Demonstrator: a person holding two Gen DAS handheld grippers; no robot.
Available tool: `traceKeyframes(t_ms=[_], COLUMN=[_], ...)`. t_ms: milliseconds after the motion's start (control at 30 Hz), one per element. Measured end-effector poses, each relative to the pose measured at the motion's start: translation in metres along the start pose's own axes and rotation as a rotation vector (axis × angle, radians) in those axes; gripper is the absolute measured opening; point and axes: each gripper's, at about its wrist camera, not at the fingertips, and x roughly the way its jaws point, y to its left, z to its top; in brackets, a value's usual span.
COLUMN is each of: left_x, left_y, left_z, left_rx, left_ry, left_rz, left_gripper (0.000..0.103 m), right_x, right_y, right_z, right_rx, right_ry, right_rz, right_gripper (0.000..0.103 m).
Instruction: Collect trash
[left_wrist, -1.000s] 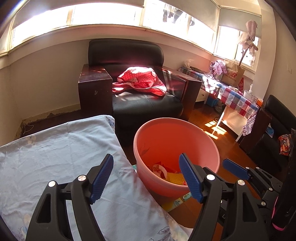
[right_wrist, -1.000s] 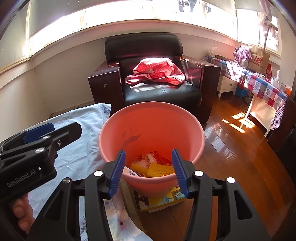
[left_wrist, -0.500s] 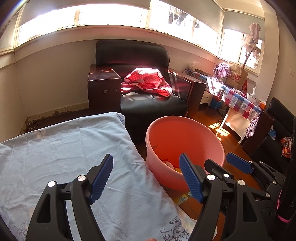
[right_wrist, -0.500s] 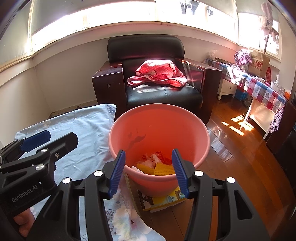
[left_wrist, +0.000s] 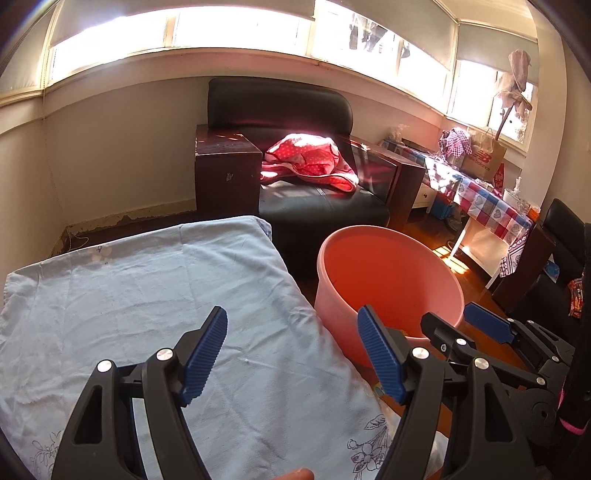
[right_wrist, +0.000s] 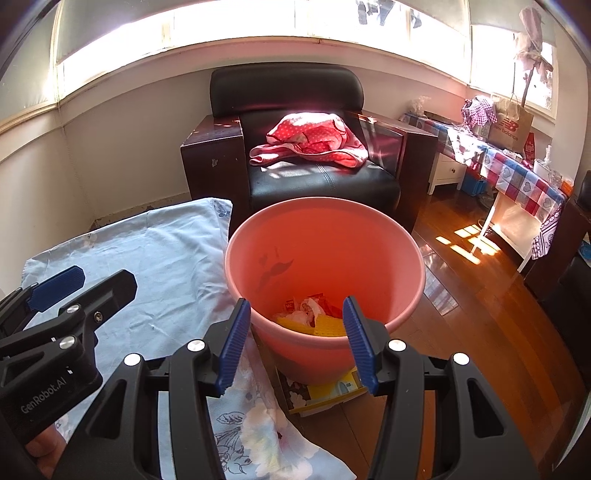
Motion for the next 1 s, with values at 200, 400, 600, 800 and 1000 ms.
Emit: traceKeyframes(t_ms=[200,400,600,800,1000], left_x=[0.001,0.0,-0.001,-0.001,-0.001], left_y=[0.006,0.01,0.011,0.012,0.011], left_z=[-0.006,-0.009,-0.011,-0.012,-0.011], left_rx=[-0.004,-0.007,-0.004,-0.001,-0.001], left_ry=[0.008,0.007,0.004,0.005,0.005], left_rz=[0.005,0.009,0.012,0.015,0.014], left_gripper=[0.071,0.07,0.069,0.069,0.068], right_x=[0.0,0.0,0.0,0.0,0.0], right_y=[0.005,0.009,0.01,0.01,0.01], right_z=[-0.002,-0.004,-0.005,-0.005,-0.005], right_rx=[-0.001,-0.007,-0.008,-0.008,-0.007], right_ry=[0.009,0.015,0.014,0.015,0.016], right_rz=[-0.009,-0.012,-0.013,-0.013,-0.013], right_gripper=[0.053,0.053,0.053,0.053,0.053])
